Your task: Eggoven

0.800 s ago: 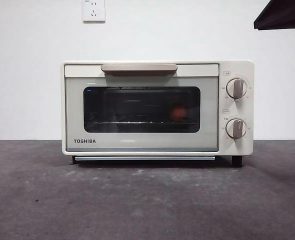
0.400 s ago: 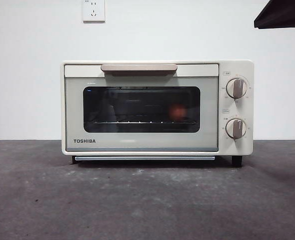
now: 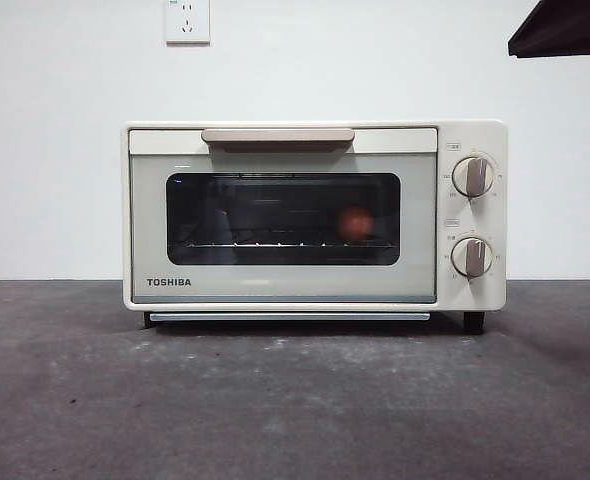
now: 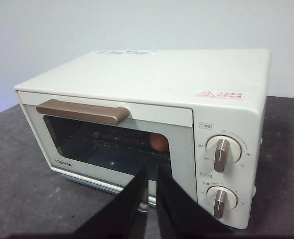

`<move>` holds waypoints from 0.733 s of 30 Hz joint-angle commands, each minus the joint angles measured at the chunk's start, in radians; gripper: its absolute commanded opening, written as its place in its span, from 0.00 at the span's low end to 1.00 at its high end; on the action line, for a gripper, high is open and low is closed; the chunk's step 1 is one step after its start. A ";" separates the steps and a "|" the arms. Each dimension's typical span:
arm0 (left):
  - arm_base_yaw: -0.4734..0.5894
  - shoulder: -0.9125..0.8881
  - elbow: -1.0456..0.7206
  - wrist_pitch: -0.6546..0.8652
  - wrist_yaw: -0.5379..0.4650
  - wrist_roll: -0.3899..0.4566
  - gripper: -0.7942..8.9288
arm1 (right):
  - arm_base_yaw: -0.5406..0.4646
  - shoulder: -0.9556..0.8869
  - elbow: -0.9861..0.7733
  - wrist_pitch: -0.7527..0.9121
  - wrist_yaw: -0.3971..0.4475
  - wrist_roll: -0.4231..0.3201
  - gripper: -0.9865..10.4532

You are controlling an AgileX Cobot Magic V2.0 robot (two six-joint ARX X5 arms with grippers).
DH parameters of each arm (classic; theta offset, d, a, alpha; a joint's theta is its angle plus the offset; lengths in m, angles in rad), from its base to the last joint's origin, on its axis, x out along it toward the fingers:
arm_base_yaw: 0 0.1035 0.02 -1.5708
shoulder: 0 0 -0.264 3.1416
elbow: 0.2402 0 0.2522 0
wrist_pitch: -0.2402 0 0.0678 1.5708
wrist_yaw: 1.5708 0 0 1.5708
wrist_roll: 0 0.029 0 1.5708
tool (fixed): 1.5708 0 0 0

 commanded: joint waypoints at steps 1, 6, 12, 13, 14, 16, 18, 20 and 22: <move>0.001 -0.002 -0.028 -0.001 -0.003 -0.004 0.09 | -0.019 -0.031 0.001 0.003 0.001 -0.013 0.09; 0.001 -0.002 -0.028 -0.001 -0.003 -0.004 0.09 | -0.166 -0.135 0.000 -0.066 -0.074 -0.022 0.09; 0.001 -0.002 -0.028 0.000 -0.003 -0.004 0.09 | -0.404 -0.285 -0.006 -0.254 -0.123 -0.047 0.09; 0.001 -0.002 -0.028 -0.001 -0.003 -0.004 0.09 | -0.441 -0.310 -0.006 -0.279 -0.123 -0.063 0.09; 0.001 -0.002 -0.028 0.000 -0.003 -0.005 0.09 | -0.472 -0.330 -0.008 -0.292 -0.123 -0.076 0.09; 0.001 -0.002 -0.028 -0.001 -0.003 -0.004 0.09 | -0.518 -0.365 -0.020 -0.293 -0.115 -0.103 0.09; 0.001 -0.002 -0.028 0.000 -0.003 -0.004 0.09 | -0.552 -0.406 -0.041 -0.289 -0.086 -0.114 0.09; 0.001 -0.002 -0.028 -0.001 -0.003 -0.005 0.09 | -0.573 -0.450 -0.076 -0.271 -0.072 -0.113 0.09; 0.001 -0.002 -0.028 0.000 -0.003 -0.004 0.09 | -0.578 -0.490 -0.124 -0.237 -0.072 -0.112 0.09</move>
